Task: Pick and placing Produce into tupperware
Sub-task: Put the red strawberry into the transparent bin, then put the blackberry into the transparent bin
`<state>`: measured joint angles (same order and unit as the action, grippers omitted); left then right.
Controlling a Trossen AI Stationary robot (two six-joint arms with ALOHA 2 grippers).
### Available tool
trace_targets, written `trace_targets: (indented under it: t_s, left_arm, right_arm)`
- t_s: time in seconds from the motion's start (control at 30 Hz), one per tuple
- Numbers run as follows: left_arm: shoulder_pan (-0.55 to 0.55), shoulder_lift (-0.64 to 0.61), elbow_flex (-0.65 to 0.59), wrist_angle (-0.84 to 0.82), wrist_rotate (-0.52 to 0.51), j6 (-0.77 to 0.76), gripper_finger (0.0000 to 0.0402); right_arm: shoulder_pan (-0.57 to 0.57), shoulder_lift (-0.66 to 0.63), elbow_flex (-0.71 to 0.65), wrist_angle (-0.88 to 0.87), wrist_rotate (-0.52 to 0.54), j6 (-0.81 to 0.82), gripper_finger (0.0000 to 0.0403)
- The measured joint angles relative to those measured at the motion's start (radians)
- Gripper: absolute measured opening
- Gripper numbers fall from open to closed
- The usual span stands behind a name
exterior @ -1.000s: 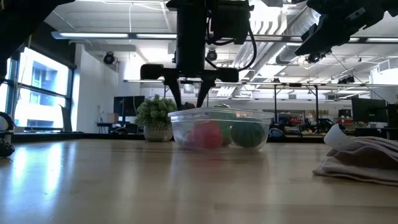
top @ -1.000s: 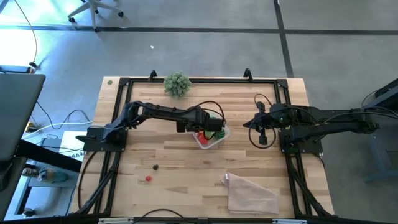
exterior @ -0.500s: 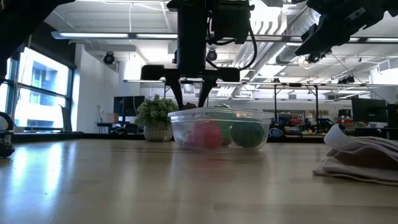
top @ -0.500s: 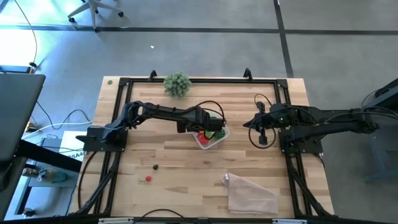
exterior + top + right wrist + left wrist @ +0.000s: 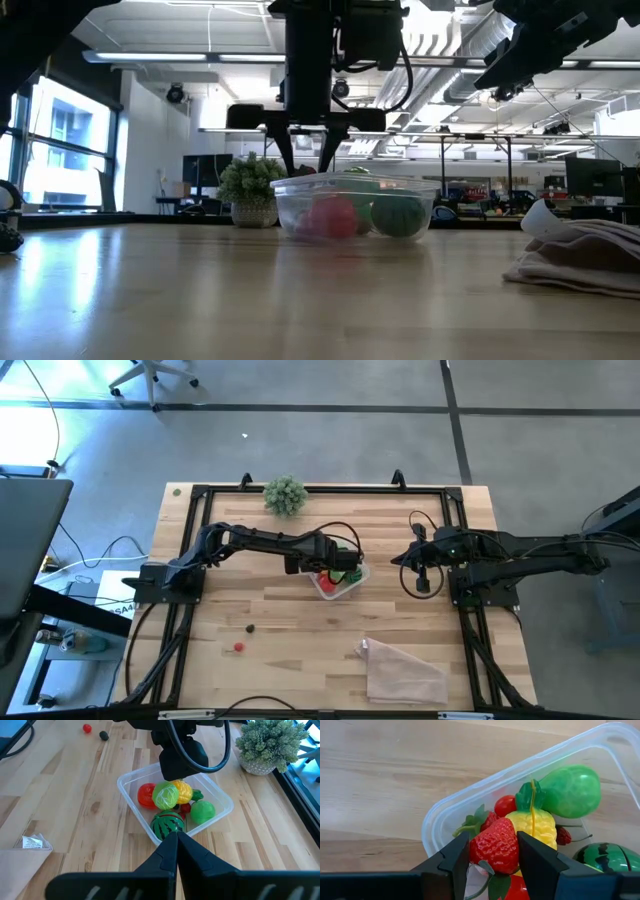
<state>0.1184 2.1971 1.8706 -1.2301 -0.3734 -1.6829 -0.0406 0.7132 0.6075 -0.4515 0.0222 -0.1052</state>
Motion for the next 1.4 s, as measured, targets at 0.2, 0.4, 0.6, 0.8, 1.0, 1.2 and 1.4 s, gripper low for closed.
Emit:
trace_targets:
  t_s: [0.2,0.4,0.6,0.8,1.0,1.2,1.4]
  left_arm:
    - [0.0,0.0,0.0,0.0,0.0,-0.006,0.0141]
    - [0.0,0.0,0.0,-0.001,0.0,-0.014,0.0141]
    - [0.0,0.0,0.0,-0.001,0.0,-0.016,0.0141]
    - [0.0,0.0,0.0,-0.001,0.0,-0.025,0.0141]
    - [0.0,0.0,0.0,-0.001,0.0,-0.017,0.0162]
    - [0.0,0.0,0.0,-0.003,0.0,0.015,0.022]
    - [-0.001,-0.002,0.0,-0.003,0.0,0.039,0.0248]
  right_arm:
    - [0.0,0.0,0.0,0.0,0.0,0.0,0.0]
    - [0.0,0.0,0.0,0.0,0.0,0.0,0.0]
    - [0.0,0.0,0.0,0.0,0.0,0.0,0.0]
    - [0.0,0.0,0.0,0.0,0.0,0.0,0.0]
    - [0.0,0.0,0.0,0.0,0.0,0.0,0.0]
    - [0.0,0.0,0.0,0.0,0.0,0.0,0.0]
    - [0.0,0.0,0.0,0.0,0.0,0.0,0.0]
